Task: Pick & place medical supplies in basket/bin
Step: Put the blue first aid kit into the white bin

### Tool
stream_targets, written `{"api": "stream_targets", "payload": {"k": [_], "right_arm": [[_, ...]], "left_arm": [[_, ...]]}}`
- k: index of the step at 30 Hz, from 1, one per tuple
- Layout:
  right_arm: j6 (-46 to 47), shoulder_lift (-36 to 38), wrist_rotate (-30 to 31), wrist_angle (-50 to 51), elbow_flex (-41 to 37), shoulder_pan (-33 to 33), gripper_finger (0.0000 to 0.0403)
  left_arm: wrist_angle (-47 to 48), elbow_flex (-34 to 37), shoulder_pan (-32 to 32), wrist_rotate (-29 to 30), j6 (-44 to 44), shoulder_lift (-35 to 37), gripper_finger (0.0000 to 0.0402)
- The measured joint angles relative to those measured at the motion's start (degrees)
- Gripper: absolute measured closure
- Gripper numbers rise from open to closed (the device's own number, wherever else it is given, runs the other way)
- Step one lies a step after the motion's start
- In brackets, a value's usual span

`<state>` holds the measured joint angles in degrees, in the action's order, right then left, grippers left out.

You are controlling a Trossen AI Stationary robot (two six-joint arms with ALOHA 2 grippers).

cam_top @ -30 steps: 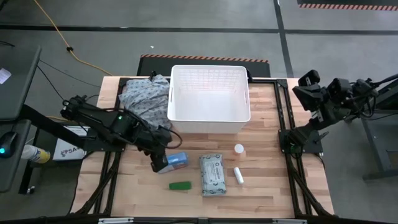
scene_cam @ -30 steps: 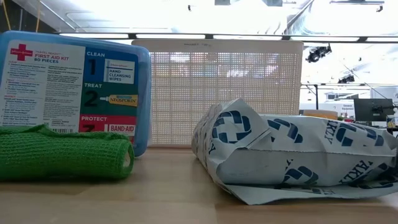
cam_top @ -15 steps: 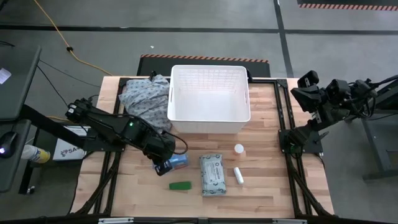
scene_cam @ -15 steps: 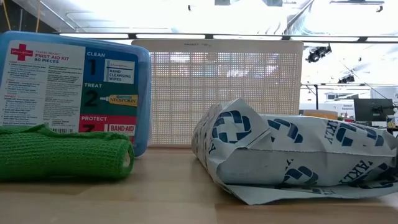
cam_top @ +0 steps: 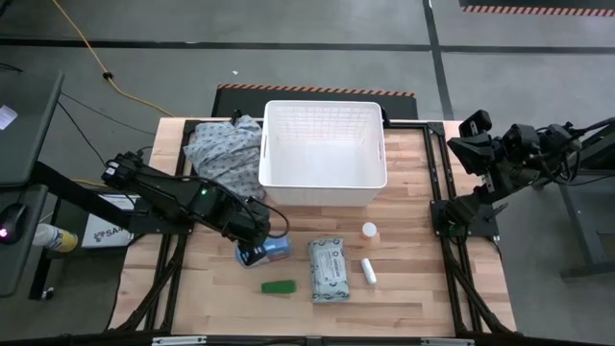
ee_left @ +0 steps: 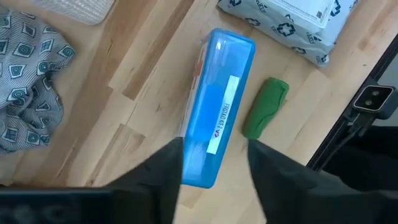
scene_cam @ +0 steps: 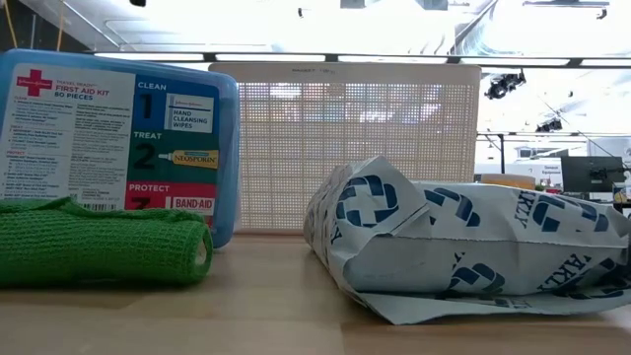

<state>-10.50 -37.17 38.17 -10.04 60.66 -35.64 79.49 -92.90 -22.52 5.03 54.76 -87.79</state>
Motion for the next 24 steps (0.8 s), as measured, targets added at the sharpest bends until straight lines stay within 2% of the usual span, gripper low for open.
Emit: {"api": "stream_targets", "payload": {"k": [5,11,16,24], "right_arm": [[0.0,0.0,0.0,0.0,0.0,0.0,0.0403],[0.0,0.1,0.0,0.0,0.0,0.0,0.0403],[0.0,0.2,-0.3,0.6,0.0,0.0,0.0403],[0.0,0.2,-1.1,1.2,0.0,0.0,0.0403]], "left_arm": [[-1.2,0.0,0.0,-1.5,1.1,-0.5,0.0109],[-2.5,0.0,0.0,-4.5,0.5,-2.8,0.0062],[-2.3,0.0,0.0,-7.6,-2.3,-5.7,0.0036],[0.4,0.0,0.0,-7.5,-6.4,-9.9,0.0016]]}}
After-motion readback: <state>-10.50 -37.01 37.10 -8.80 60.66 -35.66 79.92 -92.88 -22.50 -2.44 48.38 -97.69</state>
